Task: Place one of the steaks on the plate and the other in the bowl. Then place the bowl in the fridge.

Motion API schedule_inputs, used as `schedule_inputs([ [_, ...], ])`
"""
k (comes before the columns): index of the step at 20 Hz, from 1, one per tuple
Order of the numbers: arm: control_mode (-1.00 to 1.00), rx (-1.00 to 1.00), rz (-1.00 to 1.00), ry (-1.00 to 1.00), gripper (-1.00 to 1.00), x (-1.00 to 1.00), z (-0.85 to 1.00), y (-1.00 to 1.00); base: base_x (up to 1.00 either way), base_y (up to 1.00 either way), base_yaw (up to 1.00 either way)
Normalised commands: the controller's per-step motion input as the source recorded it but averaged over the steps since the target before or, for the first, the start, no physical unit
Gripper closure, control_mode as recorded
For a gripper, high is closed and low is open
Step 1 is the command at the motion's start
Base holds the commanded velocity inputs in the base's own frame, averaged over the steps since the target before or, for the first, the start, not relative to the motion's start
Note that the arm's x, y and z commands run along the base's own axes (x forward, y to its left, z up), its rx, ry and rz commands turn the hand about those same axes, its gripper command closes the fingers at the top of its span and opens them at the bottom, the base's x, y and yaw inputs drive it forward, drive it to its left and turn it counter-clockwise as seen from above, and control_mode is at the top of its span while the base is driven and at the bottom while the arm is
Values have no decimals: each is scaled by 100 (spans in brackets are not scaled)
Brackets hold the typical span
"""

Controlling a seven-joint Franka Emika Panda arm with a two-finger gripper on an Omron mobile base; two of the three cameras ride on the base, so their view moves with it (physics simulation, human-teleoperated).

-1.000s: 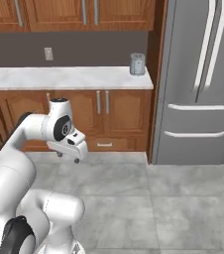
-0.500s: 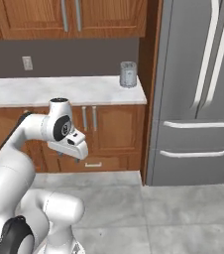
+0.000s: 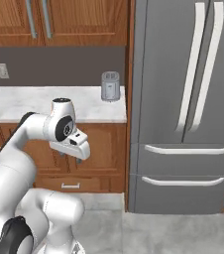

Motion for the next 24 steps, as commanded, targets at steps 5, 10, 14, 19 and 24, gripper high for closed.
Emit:
schedule_inputs([
  [5, 100, 0, 0, 0, -100, 0, 0, 0, -7, -59, 22],
  [10, 100, 0, 0, 0, -100, 0, 0, 0, -2, -94, 28],
  [14, 100, 0, 0, 0, -100, 0, 0, 0, 3, -86, 22],
  [19, 100, 0, 0, 0, -100, 0, 0, 0, -3, -59, 15],
  [24, 100, 0, 0, 0, -100, 0, 0, 0, -19, -63, 11],
])
